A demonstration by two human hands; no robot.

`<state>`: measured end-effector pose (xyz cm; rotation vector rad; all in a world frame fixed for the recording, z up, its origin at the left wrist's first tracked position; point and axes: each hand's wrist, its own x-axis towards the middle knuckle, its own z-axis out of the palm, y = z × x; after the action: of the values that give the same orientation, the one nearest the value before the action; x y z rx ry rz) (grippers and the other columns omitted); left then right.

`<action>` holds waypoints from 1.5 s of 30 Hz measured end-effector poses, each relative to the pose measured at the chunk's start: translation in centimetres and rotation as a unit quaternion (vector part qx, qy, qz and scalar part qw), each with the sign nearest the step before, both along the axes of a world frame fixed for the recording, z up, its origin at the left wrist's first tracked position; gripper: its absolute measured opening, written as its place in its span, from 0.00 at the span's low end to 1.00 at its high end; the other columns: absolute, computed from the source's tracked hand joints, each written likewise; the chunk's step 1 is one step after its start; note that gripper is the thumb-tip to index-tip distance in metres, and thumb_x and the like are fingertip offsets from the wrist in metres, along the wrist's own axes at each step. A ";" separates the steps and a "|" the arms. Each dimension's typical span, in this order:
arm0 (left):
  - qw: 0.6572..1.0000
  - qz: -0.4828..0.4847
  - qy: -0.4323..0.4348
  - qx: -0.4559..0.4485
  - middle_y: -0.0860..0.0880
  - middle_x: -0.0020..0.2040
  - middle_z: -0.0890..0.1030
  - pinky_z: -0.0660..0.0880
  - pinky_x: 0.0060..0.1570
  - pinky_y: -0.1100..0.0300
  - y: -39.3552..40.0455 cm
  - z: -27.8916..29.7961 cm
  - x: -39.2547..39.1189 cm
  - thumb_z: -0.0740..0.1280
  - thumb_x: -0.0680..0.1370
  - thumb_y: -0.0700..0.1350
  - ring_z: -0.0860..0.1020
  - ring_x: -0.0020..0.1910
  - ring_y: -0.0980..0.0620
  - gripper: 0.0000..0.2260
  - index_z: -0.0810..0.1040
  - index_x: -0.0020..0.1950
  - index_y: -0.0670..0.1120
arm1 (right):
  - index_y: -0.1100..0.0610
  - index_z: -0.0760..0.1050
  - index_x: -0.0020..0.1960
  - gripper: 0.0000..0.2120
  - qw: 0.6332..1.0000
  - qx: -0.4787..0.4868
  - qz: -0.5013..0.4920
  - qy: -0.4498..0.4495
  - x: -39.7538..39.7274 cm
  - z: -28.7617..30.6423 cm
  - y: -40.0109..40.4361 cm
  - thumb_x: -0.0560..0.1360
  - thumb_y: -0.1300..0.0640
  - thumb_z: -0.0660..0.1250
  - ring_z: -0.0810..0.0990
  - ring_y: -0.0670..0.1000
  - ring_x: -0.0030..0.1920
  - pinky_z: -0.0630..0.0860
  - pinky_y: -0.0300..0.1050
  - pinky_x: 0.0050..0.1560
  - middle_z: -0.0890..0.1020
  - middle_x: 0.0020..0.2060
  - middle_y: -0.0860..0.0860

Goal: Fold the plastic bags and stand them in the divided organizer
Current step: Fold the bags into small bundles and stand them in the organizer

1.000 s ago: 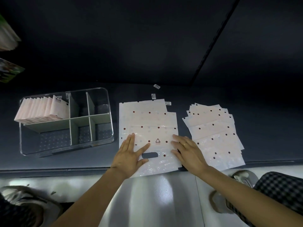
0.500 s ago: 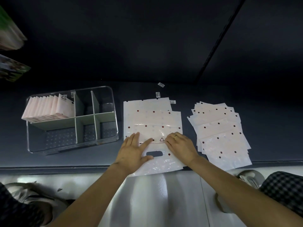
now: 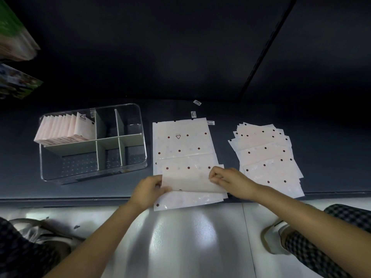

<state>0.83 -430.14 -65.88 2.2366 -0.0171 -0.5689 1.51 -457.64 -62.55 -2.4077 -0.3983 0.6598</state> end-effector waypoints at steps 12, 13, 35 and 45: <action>0.953 -0.125 -0.231 0.150 0.49 0.78 0.50 0.40 0.75 0.57 -5.0 -1.7 -3.3 0.57 0.81 0.54 0.45 0.77 0.49 0.27 0.53 0.77 0.47 | 0.55 0.76 0.50 0.10 0.985 -0.161 -0.046 -0.030 5.7 -2.2 2.6 0.79 0.59 0.56 0.70 0.52 0.57 0.67 0.48 0.59 0.81 0.48 0.47; 0.940 -0.169 -0.223 0.193 0.50 0.78 0.43 0.34 0.73 0.57 -5.2 -2.3 -3.5 0.52 0.82 0.57 0.39 0.76 0.50 0.29 0.46 0.78 0.48 | 0.55 0.76 0.50 0.10 0.984 -0.167 -0.051 -0.032 5.8 -2.5 2.7 0.79 0.59 0.56 0.70 0.53 0.57 0.67 0.49 0.60 0.81 0.49 0.48; 0.888 -0.276 -0.171 0.326 0.39 0.70 0.24 0.29 0.70 0.48 -3.8 -4.7 -3.1 0.32 0.70 0.71 0.24 0.68 0.40 0.35 0.25 0.71 0.55 | 0.54 0.29 0.73 0.34 0.959 -0.242 0.019 -0.149 -2.5 -8.5 2.0 0.76 0.35 0.37 0.31 0.46 0.74 0.34 0.45 0.75 0.33 0.74 0.48; 0.891 -0.292 -0.182 0.294 0.37 0.72 0.28 0.30 0.70 0.49 -2.7 -4.4 -2.6 0.42 0.75 0.70 0.25 0.69 0.39 0.30 0.30 0.71 0.65 | 0.55 0.65 0.71 0.21 0.972 -0.140 -0.102 -0.160 1.0 -4.6 3.0 0.80 0.50 0.57 0.64 0.52 0.69 0.57 0.42 0.68 0.69 0.70 0.51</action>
<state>-1.76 -432.82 -70.29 2.9179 -0.8387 -0.4928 2.56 -454.64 -67.20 -2.7864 -0.1895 0.2464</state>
